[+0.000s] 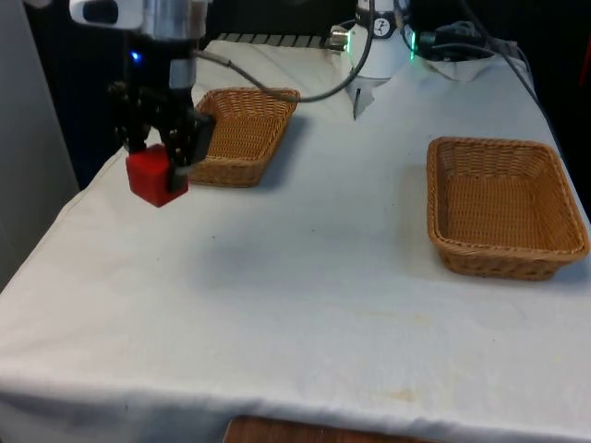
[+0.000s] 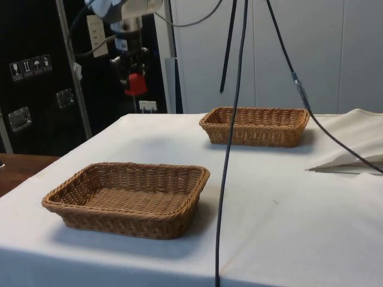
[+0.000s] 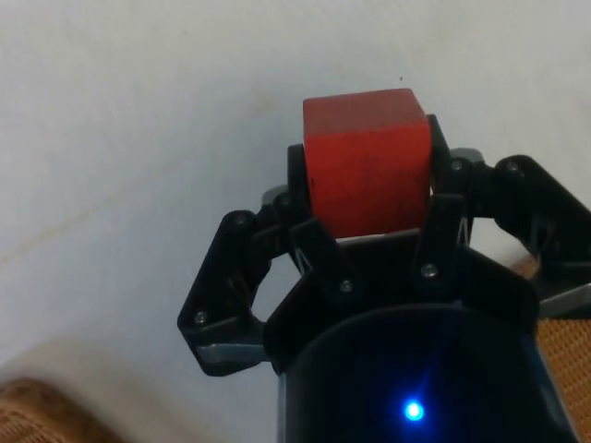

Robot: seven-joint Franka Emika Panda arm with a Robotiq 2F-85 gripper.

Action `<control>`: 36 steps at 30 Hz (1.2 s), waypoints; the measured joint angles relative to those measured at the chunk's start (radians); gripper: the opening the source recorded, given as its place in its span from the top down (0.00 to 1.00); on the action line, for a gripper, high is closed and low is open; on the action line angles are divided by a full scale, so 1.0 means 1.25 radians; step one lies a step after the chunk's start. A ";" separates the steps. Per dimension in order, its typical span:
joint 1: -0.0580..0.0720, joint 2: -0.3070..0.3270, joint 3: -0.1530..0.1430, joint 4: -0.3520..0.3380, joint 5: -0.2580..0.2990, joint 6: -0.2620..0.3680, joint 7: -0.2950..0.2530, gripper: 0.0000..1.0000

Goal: Pick up the red cube and place it into the right basket.

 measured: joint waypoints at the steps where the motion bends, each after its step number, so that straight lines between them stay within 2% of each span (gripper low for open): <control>1: 0.002 -0.006 -0.002 -0.001 -0.003 -0.005 -0.002 0.93; 12: 0.018 -0.068 -0.012 -0.023 -0.039 -0.046 -0.027 0.93; 21: 0.030 -0.091 -0.013 -0.040 -0.045 -0.071 -0.050 0.93; 36: 0.038 -0.096 -0.008 -0.051 -0.028 -0.103 -0.085 0.93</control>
